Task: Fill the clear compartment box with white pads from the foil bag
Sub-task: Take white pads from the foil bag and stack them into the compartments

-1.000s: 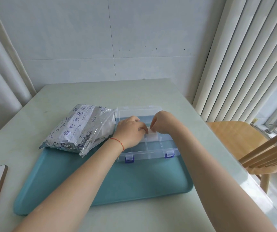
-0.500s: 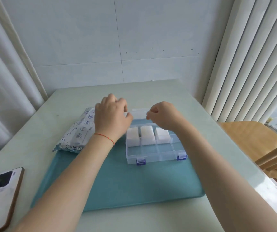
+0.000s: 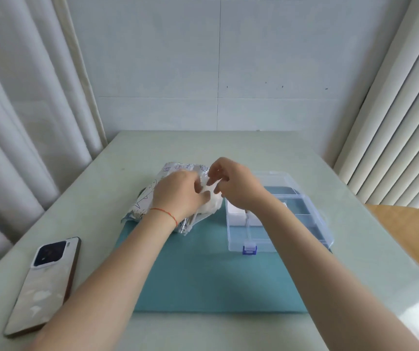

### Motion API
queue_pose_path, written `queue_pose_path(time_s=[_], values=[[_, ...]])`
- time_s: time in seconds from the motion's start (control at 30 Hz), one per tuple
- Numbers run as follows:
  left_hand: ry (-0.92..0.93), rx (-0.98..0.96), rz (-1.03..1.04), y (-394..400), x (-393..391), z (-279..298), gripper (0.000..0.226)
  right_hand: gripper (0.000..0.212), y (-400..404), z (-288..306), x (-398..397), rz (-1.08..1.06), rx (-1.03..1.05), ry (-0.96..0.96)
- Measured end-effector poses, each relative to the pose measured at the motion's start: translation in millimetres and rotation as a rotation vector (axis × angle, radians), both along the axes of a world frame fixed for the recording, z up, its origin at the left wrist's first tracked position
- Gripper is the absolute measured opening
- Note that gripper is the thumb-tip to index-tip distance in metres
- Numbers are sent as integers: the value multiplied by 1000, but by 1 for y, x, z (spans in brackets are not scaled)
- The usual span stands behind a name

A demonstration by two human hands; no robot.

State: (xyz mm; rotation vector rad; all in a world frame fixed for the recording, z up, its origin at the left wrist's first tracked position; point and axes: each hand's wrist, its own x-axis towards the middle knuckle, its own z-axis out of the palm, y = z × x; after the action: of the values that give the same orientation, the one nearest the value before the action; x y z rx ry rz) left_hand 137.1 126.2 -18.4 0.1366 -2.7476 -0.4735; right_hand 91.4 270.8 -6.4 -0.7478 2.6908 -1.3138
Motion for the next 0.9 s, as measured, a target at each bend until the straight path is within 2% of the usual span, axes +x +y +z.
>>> queue_pose_path(time_s=[0.07,0.17,0.27,0.4,0.47,0.57,0.63,0.77,0.83,0.9], values=[[62,126,29,-6,-4,-6,27,36,3,1,-1,-24,8,14],[120,334,66,-15,-8,-12,31,30,4,-3,-5,-84,190,66],[145,411,58,-19,-8,-15,33,23,-6,-11,-7,-133,329,74],[184,468,38,-21,-6,-17,40,51,-27,-23,-2,-210,417,37],[198,486,35,-22,-6,-20,42,49,-34,-27,-1,-226,459,41],[223,487,38,-24,-4,-25,41,22,-42,-29,0,-219,450,74],[239,482,38,-24,-4,-26,42,14,-44,-30,1,-185,446,111],[250,469,47,-25,-4,-27,39,6,-42,-25,2,-101,372,63],[249,456,67,-25,-5,-27,37,18,-36,-18,2,-106,266,16],[257,459,86,-26,-6,-27,35,18,-26,-11,2,-135,141,-20]])
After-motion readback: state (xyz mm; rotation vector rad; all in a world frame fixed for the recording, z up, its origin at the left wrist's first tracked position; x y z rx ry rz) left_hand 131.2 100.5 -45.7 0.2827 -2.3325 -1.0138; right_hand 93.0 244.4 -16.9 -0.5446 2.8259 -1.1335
